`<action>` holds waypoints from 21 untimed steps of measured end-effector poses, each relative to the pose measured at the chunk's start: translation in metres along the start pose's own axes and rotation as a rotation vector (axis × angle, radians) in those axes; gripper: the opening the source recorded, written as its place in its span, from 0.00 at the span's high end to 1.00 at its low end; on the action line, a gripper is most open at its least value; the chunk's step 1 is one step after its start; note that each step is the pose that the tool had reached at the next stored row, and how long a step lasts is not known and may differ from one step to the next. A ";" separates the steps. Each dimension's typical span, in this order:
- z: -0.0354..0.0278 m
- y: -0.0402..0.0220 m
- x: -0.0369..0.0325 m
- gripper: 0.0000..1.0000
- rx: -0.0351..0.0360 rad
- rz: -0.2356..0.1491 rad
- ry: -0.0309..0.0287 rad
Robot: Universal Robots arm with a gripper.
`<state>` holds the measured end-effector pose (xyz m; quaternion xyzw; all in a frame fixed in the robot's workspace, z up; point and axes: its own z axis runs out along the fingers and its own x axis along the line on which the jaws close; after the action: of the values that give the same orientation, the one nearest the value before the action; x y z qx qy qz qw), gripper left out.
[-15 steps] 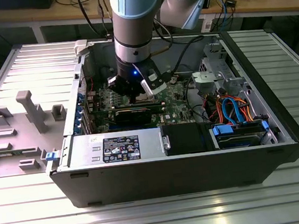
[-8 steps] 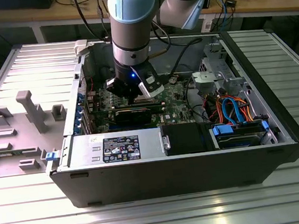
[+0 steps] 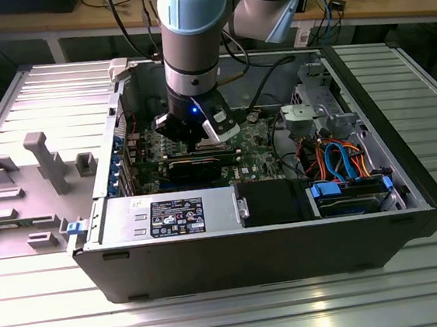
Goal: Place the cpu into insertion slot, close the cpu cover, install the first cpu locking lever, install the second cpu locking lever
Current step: 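Install the second cpu locking lever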
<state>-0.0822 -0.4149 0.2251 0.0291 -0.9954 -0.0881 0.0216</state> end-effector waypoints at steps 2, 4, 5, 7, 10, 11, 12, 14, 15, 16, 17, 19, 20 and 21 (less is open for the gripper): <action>0.0000 0.0000 0.0000 0.89 0.0000 0.000 0.0000; 0.0000 0.0000 0.0000 0.89 -0.0001 0.000 0.0000; 0.0000 0.0000 0.0000 0.89 -0.0002 0.000 0.0000; 0.0000 0.0000 0.0000 0.89 -0.0002 0.000 0.0000; 0.0001 -0.0002 -0.0007 0.89 -0.0003 0.001 0.0043; 0.0004 -0.0002 -0.0010 0.89 -0.0006 0.001 0.0065; 0.0009 -0.0003 -0.0013 0.89 -0.0011 0.002 0.0117; 0.0028 -0.0006 -0.0018 0.89 -0.0016 0.004 0.0225; 0.0059 -0.0012 -0.0021 0.89 -0.0020 0.005 0.0287; 0.0070 -0.0014 -0.0022 0.89 -0.0023 0.006 0.0308; 0.0079 -0.0016 -0.0023 0.89 -0.0026 0.006 0.0326; 0.0093 -0.0018 -0.0023 0.89 -0.0036 0.006 0.0361; 0.0095 -0.0019 -0.0022 0.89 -0.0036 0.007 0.0366; 0.0095 -0.0019 -0.0023 0.89 -0.0036 0.006 0.0367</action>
<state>-0.0803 -0.4150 0.2153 0.0275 -0.9948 -0.0893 0.0402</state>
